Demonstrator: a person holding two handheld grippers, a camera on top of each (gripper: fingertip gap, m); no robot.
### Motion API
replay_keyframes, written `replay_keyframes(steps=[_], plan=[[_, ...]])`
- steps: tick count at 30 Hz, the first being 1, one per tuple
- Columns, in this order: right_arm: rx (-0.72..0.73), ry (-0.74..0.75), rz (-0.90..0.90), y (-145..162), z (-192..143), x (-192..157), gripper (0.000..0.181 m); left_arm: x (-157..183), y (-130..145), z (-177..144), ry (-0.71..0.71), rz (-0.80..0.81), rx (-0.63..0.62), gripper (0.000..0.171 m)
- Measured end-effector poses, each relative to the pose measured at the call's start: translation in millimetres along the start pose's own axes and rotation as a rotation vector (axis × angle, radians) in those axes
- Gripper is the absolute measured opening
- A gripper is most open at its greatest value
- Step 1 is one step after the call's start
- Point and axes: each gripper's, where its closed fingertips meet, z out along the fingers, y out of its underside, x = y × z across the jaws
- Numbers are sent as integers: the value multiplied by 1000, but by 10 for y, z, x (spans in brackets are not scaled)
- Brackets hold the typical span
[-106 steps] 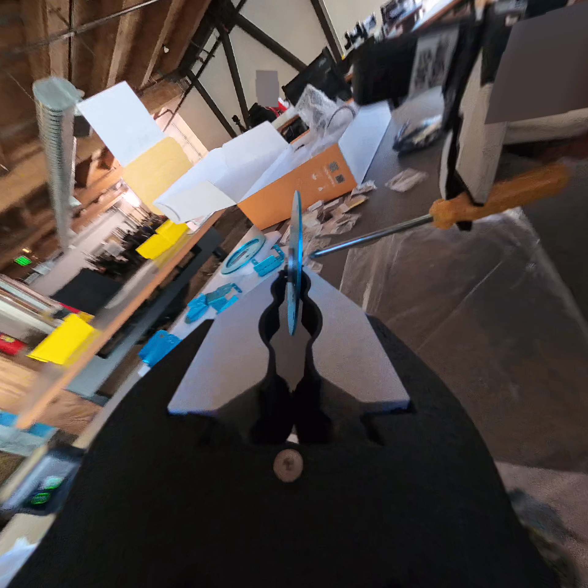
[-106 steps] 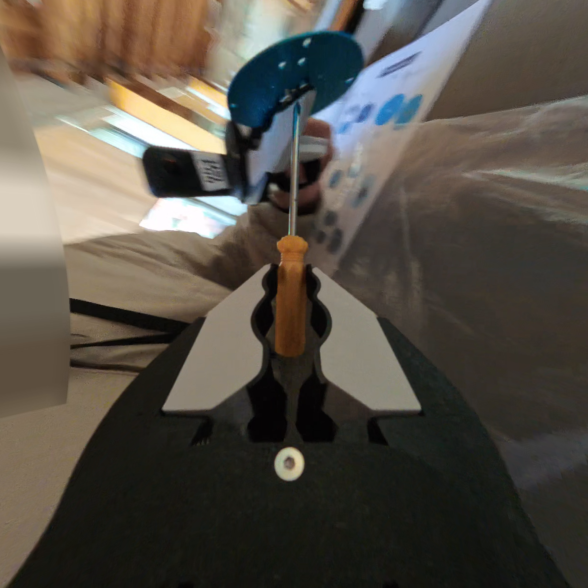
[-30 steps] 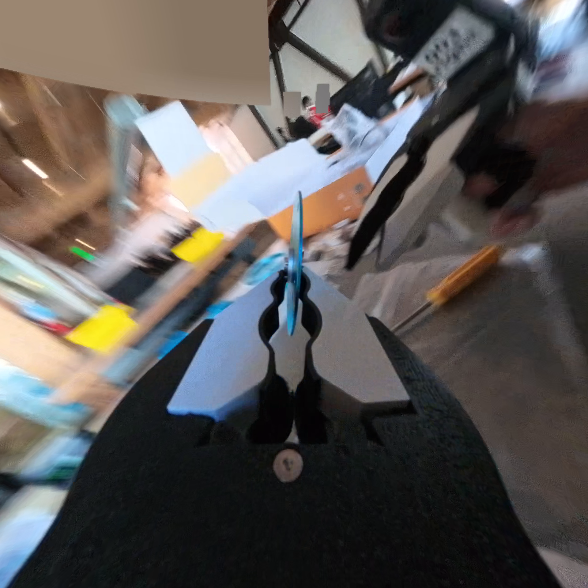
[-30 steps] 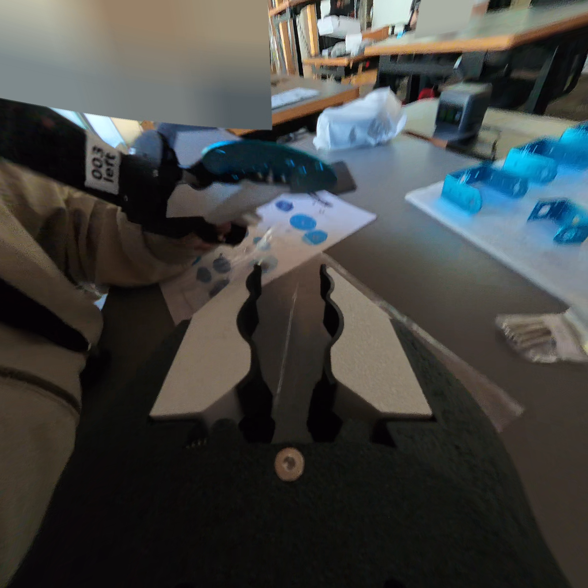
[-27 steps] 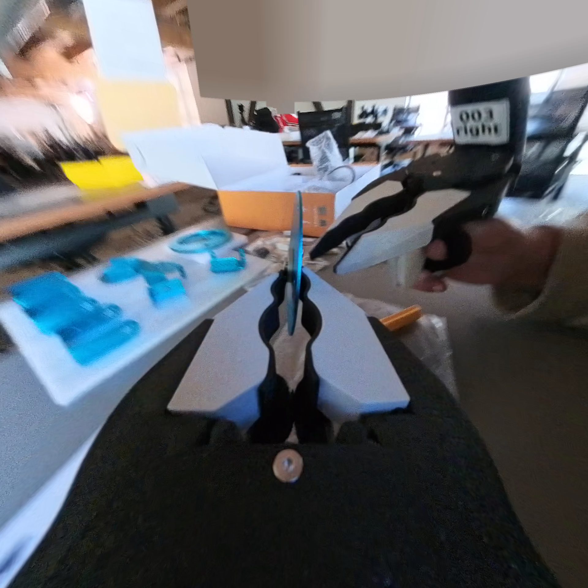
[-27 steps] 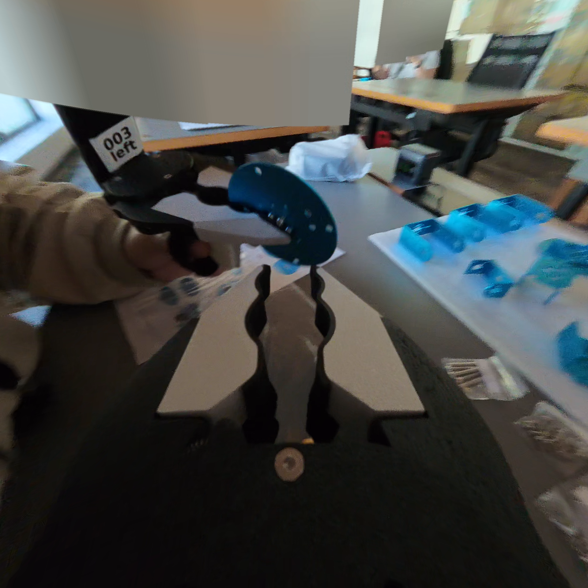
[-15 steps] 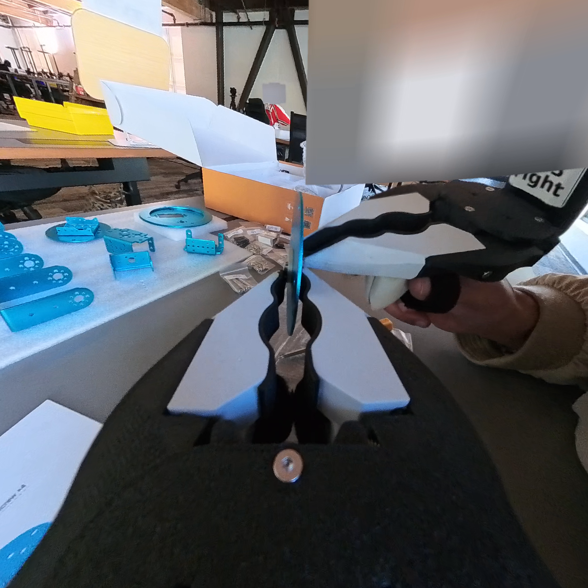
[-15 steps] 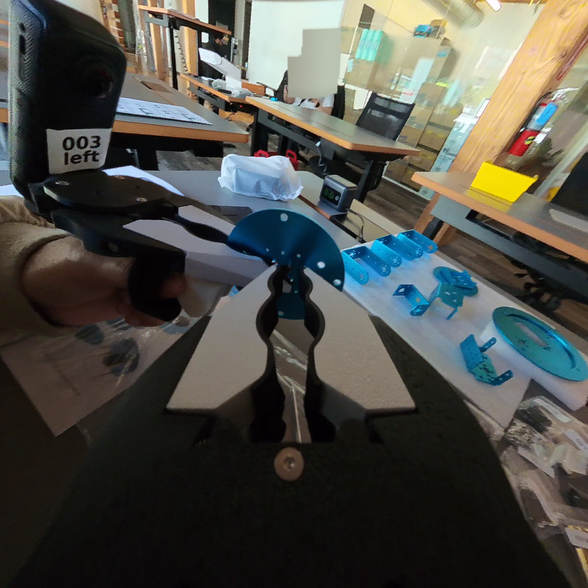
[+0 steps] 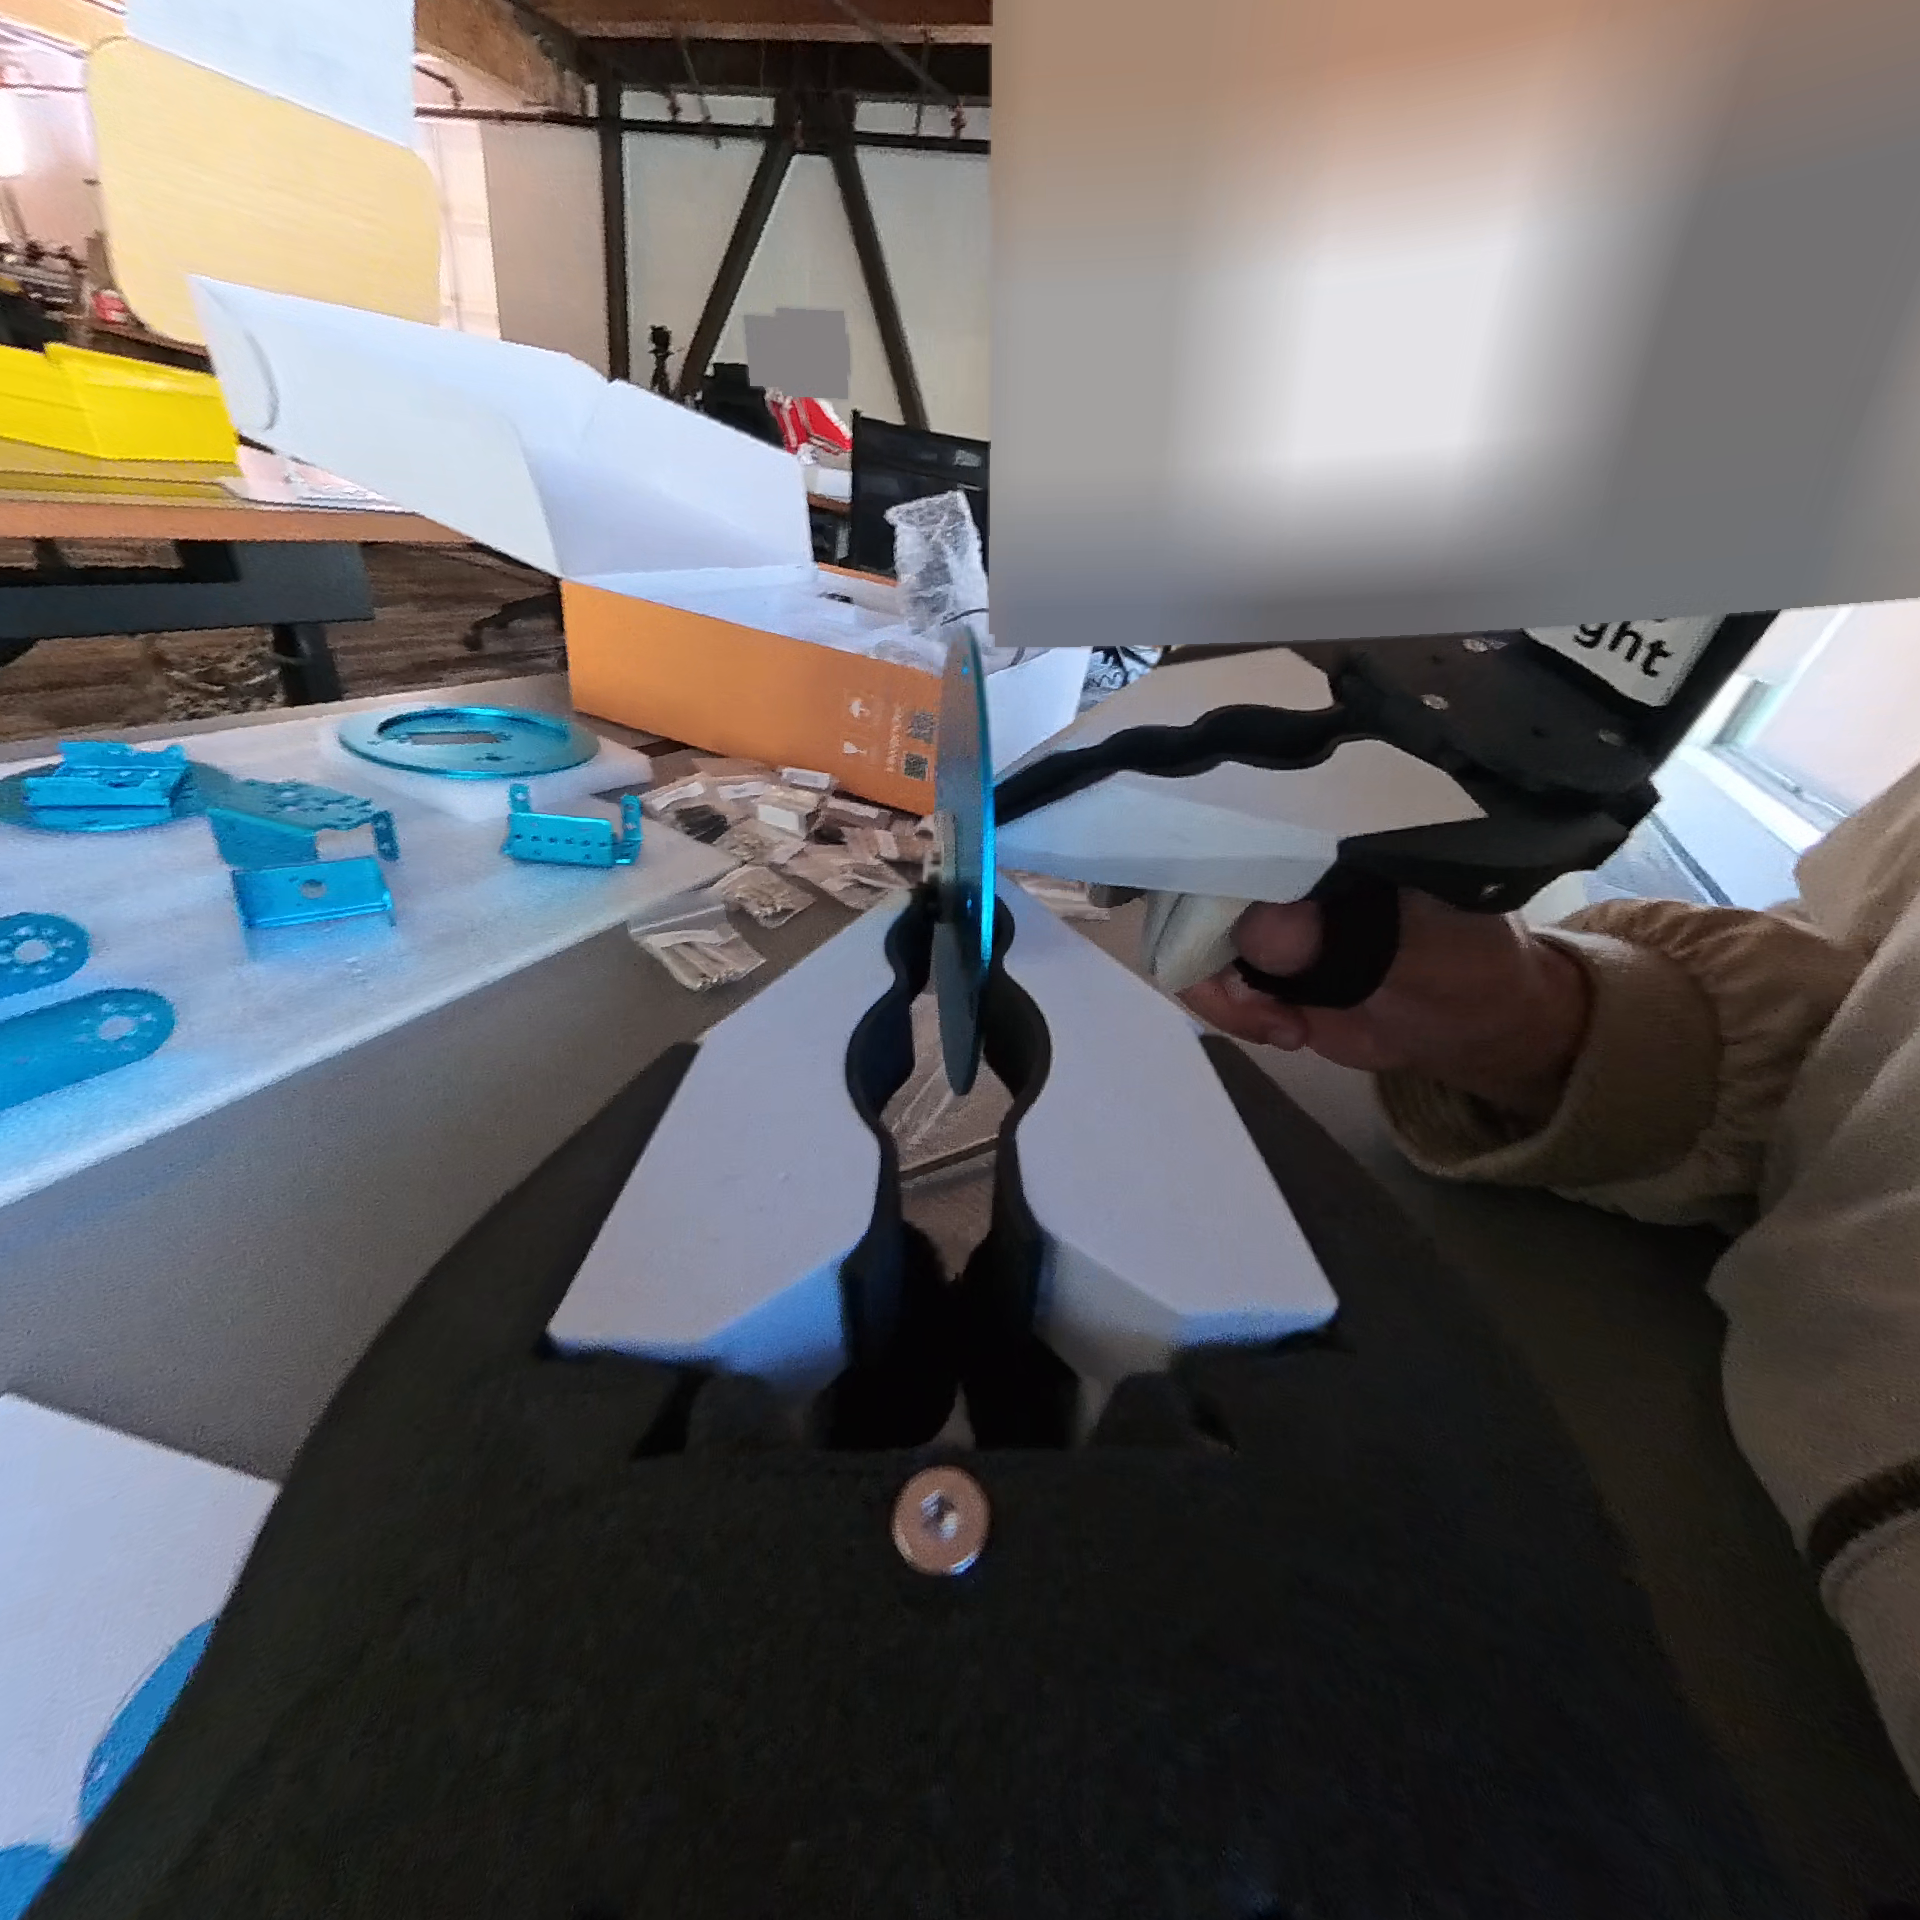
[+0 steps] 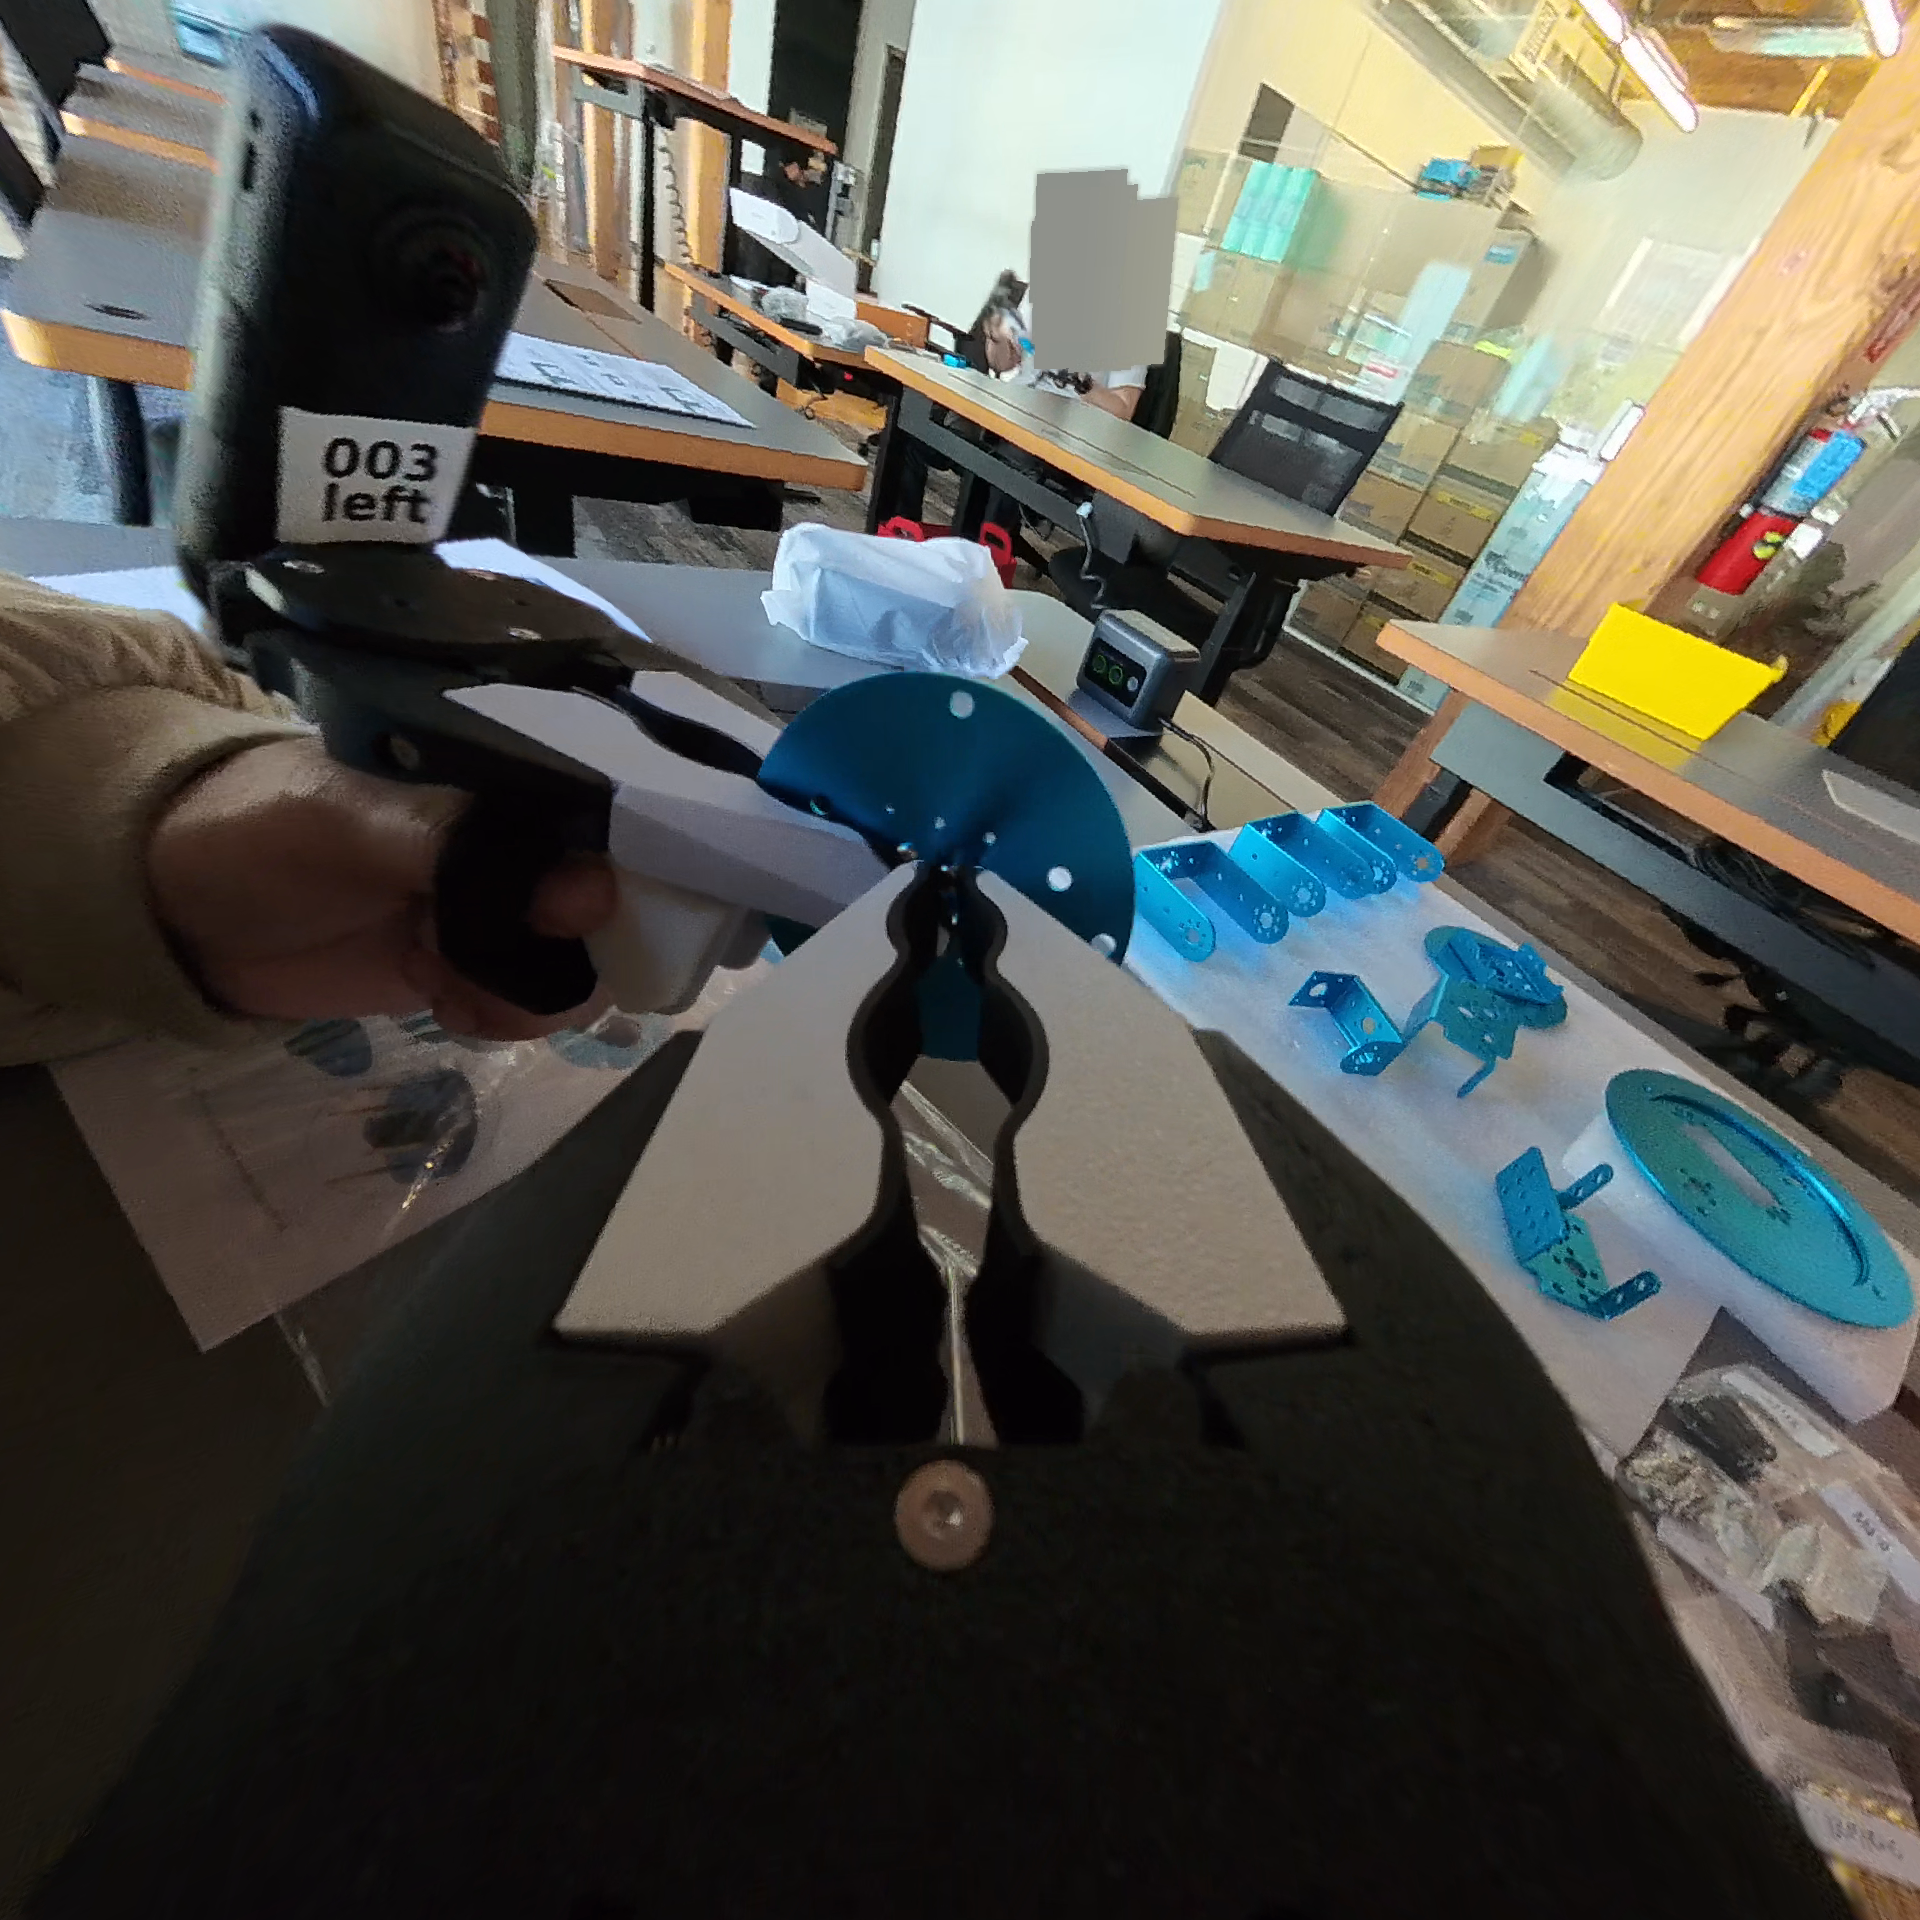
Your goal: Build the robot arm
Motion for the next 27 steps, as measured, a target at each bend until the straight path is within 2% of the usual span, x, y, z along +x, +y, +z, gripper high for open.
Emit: replay_keyframes(steps=[6,11,13,15,17,18,20,22,27], plan=[[23,-84,18,-17,-48,-43,1,65,-2,-23,88,-42,1,6],[27,-83,21,-18,-60,-40,1,71,-4,-15,98,-46,0,6],[67,-128,80,-58,-99,-58,1,112,-32,-18,140,-99,15,7],[174,-147,211,-178,-220,66,1,84,-35,-29,134,-114,21,7],[216,-188,353,-219,-308,245,34,59,-18,-39,137,-124,16,7],[189,-204,406,-161,-295,306,43,62,-16,-40,147,-133,17,7],[107,-306,458,-17,-235,213,43,114,-11,-38,182,-133,15,7],[116,-410,516,-24,-215,65,36,181,10,-27,214,-128,5,6],[108,-459,481,-8,-193,-94,16,278,48,-10,259,-137,-8,6]])
